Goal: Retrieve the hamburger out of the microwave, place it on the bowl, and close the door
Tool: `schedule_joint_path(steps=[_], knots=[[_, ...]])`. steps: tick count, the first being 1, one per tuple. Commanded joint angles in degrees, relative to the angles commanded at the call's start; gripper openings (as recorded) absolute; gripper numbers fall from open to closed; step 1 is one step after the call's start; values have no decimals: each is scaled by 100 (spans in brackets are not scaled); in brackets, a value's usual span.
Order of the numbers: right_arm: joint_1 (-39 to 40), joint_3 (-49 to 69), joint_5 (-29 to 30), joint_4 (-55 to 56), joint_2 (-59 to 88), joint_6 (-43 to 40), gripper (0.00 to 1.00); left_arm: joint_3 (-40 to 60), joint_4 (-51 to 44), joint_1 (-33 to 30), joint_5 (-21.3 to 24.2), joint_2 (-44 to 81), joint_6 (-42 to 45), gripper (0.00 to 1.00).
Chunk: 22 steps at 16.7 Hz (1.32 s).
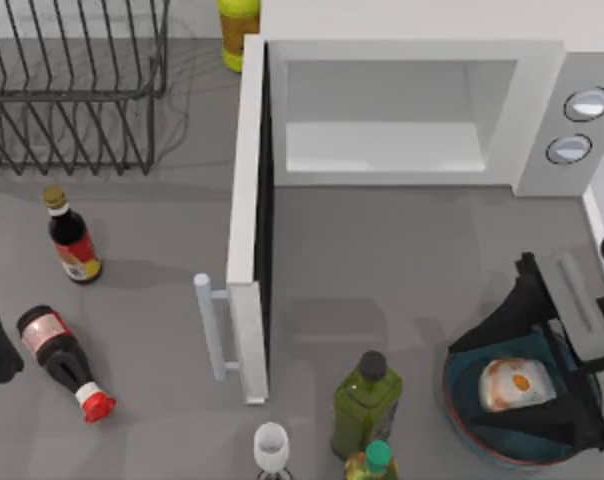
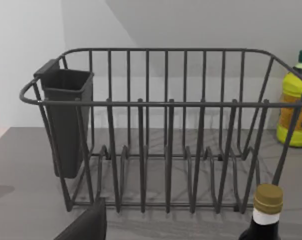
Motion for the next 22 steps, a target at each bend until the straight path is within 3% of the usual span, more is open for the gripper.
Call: schedule_joint_path(steps=[5, 10, 15, 22], knots=[[-73, 144, -248, -78, -295, -267, 100, 0, 0, 0, 0, 0, 0, 100], [-124, -239, 370, 185, -1081, 513, 100, 0, 0, 0, 0, 0, 0, 100], [-242, -1129, 1796, 797, -3334, 2447, 100, 0, 0, 0, 0, 0, 0, 100], [-461, -2791, 4479, 1939, -8003, 6312, 100, 0, 0, 0, 0, 0, 0, 100]])
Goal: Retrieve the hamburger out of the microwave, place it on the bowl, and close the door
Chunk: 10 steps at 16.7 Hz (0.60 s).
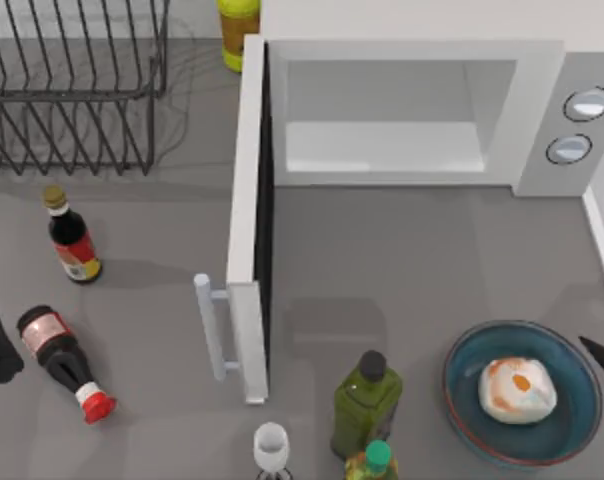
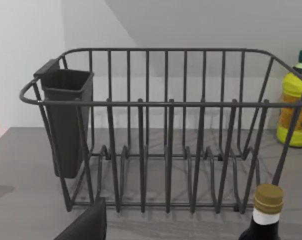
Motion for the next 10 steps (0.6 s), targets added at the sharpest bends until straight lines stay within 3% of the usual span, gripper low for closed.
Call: schedule_joint_path(steps=[5, 10], knots=[[-145, -1101, 1771, 756, -2563, 2374, 100, 0, 0, 0, 0, 0, 0, 100], [-222, -1679, 2693, 1154, -3617, 3410, 100, 0, 0, 0, 0, 0, 0, 100]])
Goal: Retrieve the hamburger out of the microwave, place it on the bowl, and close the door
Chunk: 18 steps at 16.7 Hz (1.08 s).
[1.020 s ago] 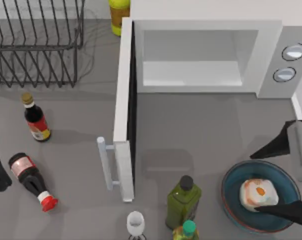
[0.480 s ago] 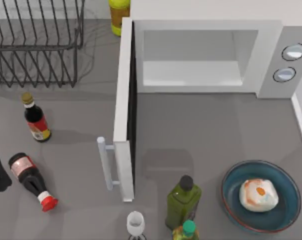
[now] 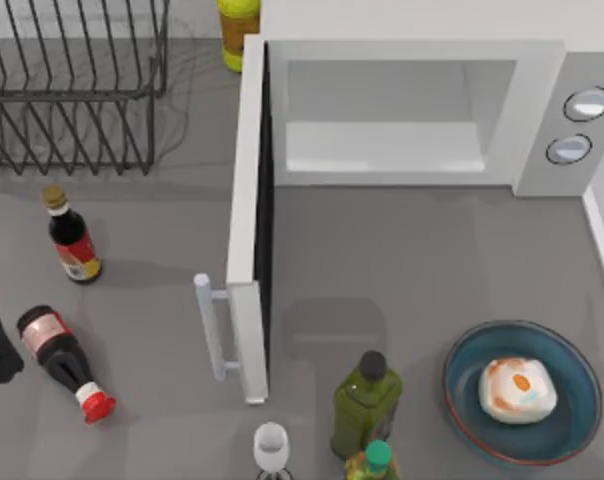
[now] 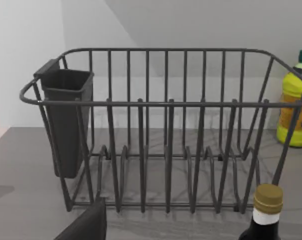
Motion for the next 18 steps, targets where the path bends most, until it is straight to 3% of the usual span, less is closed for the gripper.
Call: schedule_joint_path(steps=[5, 18], knots=[[-2, -17, 26, 12, -28, 28, 100, 0, 0, 0, 0, 0, 0, 100], [-2, -17, 26, 12, -28, 28, 100, 0, 0, 0, 0, 0, 0, 2]])
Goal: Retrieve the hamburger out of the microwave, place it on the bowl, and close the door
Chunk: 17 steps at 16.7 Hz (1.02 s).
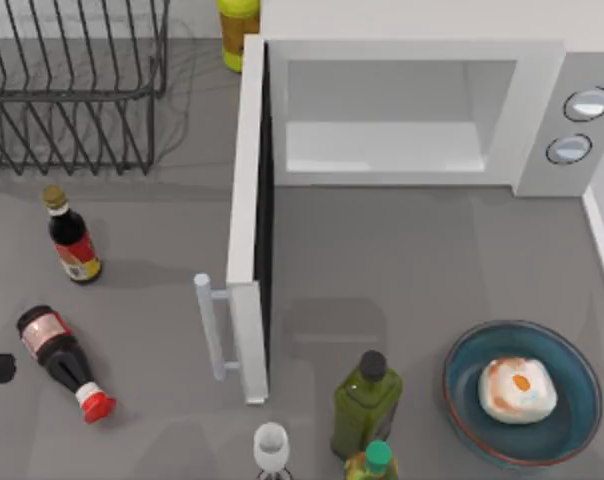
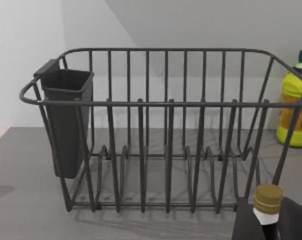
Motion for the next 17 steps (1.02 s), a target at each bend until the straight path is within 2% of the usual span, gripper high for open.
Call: schedule_joint_path(steps=[11, 14, 17], knots=[[0, 0, 0, 0, 0, 0, 100, 74, -55, -57, -38, 77, -41, 0], [0, 0, 0, 0, 0, 0, 100, 592, -432, -447, -297, 643, -320, 0], [0, 0, 0, 0, 0, 0, 100, 1411, -1028, -1066, -707, 1733, -762, 0]])
